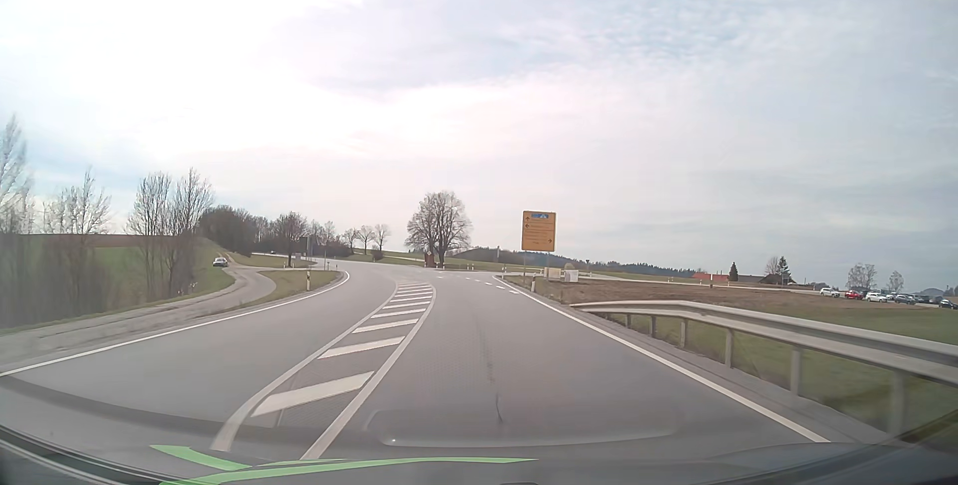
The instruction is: Follow the waypoints while adhering to traffic rules and regulations
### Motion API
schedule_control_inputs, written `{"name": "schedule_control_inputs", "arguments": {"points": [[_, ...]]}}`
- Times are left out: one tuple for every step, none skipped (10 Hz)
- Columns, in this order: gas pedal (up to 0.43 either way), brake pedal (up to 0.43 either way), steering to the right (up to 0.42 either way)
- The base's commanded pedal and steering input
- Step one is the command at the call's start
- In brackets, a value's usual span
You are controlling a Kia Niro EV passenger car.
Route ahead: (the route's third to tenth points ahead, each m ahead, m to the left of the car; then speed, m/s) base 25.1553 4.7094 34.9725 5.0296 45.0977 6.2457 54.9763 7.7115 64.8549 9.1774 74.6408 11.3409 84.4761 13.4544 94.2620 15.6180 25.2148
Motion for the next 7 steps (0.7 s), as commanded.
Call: {"name": "schedule_control_inputs", "arguments": {"points": [[0.189,0.000,-0.013],[0.189,0.000,-0.014],[0.189,0.000,-0.014],[0.189,0.000,-0.013],[0.189,0.000,-0.013],[0.189,0.000,-0.013],[0.189,0.000,-0.012]]}}
